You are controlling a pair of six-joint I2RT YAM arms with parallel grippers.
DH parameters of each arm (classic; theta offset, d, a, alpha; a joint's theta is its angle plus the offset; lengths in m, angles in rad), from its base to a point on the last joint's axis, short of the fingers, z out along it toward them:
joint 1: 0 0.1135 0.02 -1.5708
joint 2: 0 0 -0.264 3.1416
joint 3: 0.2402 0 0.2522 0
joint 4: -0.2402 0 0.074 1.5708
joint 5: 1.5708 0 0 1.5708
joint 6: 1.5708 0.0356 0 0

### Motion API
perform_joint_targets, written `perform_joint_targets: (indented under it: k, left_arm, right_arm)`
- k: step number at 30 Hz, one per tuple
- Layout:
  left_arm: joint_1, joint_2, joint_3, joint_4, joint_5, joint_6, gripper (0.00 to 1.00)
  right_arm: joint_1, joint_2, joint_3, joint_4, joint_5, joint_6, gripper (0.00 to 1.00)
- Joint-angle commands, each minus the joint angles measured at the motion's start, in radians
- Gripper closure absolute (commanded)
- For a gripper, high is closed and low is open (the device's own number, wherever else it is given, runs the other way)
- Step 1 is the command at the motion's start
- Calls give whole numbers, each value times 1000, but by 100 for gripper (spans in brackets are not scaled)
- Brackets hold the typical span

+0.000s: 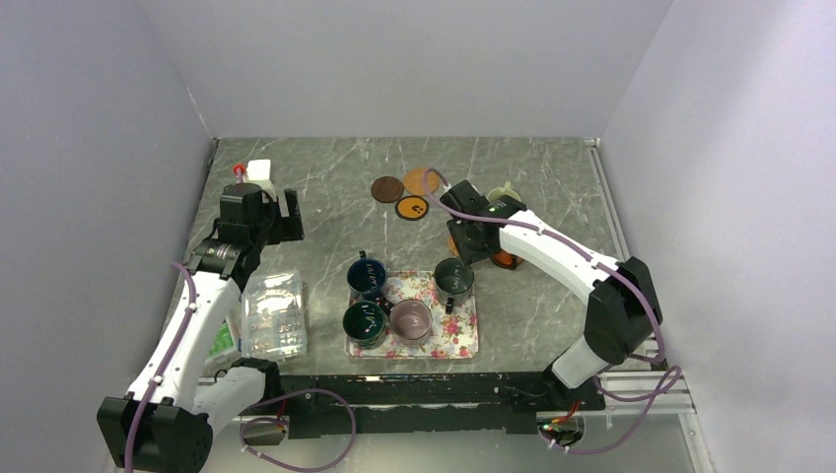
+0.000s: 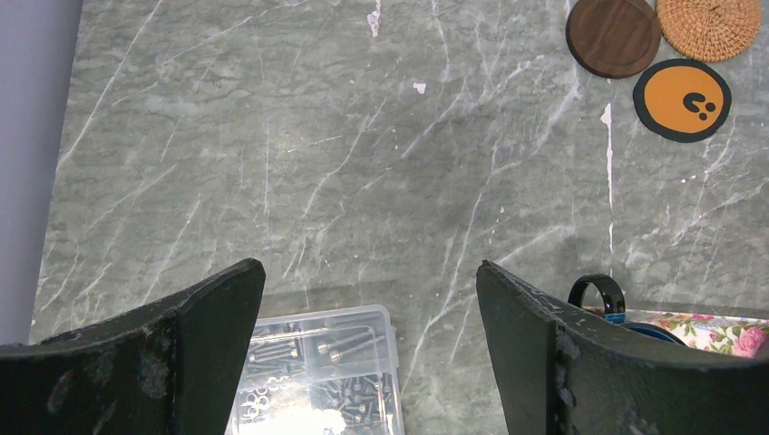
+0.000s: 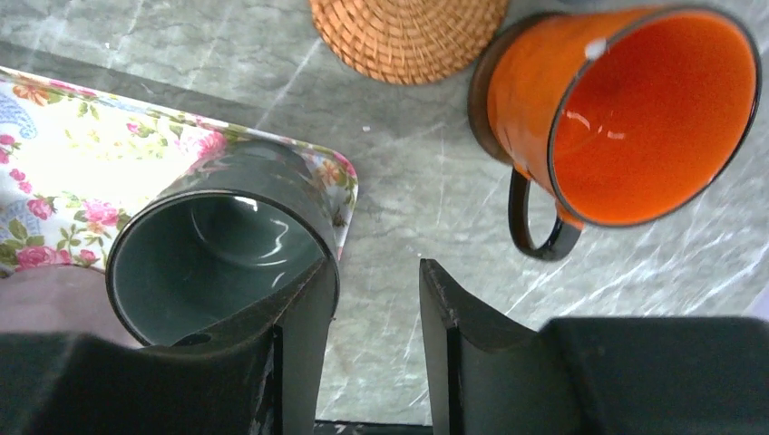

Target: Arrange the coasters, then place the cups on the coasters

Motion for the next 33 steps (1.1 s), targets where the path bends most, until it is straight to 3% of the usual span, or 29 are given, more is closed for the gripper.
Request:
perform_joint_targets:
  k: [1,11,24,33]
  left_arm:
    - [-5,-1,9,10,15,-1,6]
    - [-5,-4,9,10,16,-2,6]
    - [-5,-5,9,7,8,-2,6]
    - [-5,1,10,6,4,-1,6]
  right_arm:
    - [-1,-55,5,-115,34,209,57]
    - [3,-116,-94,-31,-110,333,58]
    - [17,-60,-122,19,-89,407,66]
    - [32,-10,-97,-6,-16,427,86]
